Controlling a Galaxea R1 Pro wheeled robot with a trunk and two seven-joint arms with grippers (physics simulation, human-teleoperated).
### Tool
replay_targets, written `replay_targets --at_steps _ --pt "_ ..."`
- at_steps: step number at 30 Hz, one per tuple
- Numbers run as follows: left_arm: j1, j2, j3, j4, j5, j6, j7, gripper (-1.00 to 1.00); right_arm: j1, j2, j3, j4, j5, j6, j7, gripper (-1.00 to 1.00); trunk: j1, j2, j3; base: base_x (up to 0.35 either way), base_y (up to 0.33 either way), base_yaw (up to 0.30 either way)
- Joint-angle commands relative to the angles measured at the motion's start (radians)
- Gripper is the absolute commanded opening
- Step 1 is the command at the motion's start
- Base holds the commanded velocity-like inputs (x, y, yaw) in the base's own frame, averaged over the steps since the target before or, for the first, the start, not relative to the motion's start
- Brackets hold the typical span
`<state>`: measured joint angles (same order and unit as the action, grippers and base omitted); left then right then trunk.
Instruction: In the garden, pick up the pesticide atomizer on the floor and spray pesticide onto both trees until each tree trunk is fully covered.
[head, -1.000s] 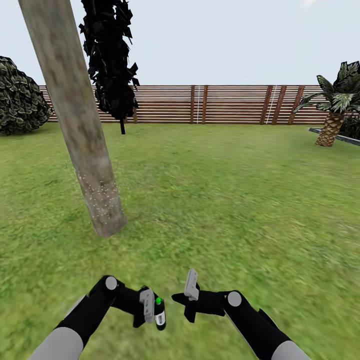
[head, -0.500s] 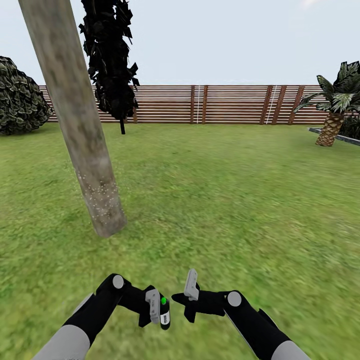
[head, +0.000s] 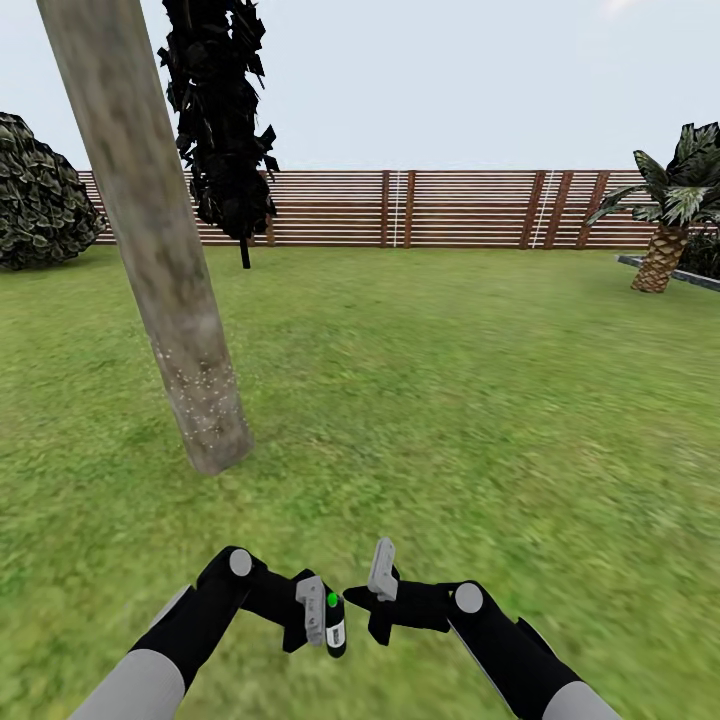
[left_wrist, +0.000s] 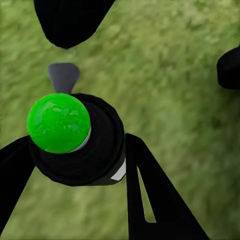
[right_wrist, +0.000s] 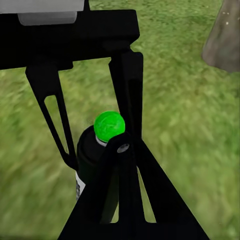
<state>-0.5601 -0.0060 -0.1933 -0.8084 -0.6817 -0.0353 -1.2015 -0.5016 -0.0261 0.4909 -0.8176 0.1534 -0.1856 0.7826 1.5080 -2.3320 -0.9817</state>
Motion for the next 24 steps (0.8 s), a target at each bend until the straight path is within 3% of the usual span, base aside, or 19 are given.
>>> replay_targets --at_steps 1,24 --pt "0.000 0.000 0.000 0.000 0.000 0.000 0.000 -1.00 0.000 0.000 0.000 0.000 0.000 0.000 0.000 -1.00 0.000 0.000 0.000 0.000 0.000 0.000" --pt "-0.007 -0.016 0.003 0.000 0.013 -0.003 -0.002 -1.00 0.000 0.000 0.000 0.002 0.001 0.000 0.000 -1.00 0.000 0.000 0.000 0.000 0.000 0.000"
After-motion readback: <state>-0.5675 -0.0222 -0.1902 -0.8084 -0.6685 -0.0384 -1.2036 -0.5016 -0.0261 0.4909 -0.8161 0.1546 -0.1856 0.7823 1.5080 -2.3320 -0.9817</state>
